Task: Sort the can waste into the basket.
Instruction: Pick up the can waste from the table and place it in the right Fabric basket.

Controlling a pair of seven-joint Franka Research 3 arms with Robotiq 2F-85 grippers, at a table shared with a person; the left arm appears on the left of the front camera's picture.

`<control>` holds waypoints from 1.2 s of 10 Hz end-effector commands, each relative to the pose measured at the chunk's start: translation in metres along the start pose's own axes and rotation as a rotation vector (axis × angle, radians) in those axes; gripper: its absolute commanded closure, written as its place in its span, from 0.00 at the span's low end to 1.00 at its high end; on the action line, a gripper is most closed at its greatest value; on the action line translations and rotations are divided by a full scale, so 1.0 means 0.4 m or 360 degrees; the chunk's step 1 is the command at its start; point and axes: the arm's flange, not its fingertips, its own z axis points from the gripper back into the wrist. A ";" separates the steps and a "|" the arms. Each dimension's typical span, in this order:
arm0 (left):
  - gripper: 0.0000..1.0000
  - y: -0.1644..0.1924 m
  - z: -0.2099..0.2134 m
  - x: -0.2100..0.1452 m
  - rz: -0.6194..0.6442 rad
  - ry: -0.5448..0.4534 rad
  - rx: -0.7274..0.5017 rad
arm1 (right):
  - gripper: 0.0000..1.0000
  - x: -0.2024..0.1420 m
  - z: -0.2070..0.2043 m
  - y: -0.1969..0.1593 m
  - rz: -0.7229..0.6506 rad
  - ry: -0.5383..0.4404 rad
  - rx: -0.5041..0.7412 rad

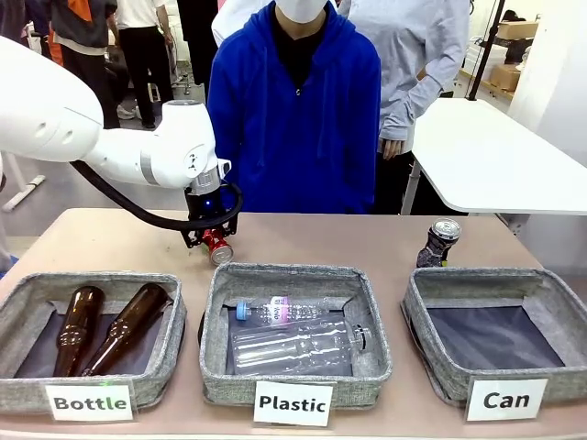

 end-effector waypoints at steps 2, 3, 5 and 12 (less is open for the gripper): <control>1.00 0.025 0.025 -0.008 -0.0054 -0.0014 -0.0007 | 0.00 0.005 0.001 -0.001 0.0040 -0.0020 0.0038; 1.00 0.037 0.038 -0.013 -0.0089 -0.0002 -0.0017 | 0.00 0.005 0.001 -0.001 0.0040 -0.0020 0.0038; 1.00 0.072 0.082 -0.027 -0.0203 0.0047 -0.0058 | 0.00 0.005 0.001 -0.001 0.0040 -0.0020 0.0038; 1.00 0.287 0.347 -0.401 -0.1929 0.0388 -0.0437 | 0.00 0.005 0.001 -0.001 0.0040 -0.0020 0.0038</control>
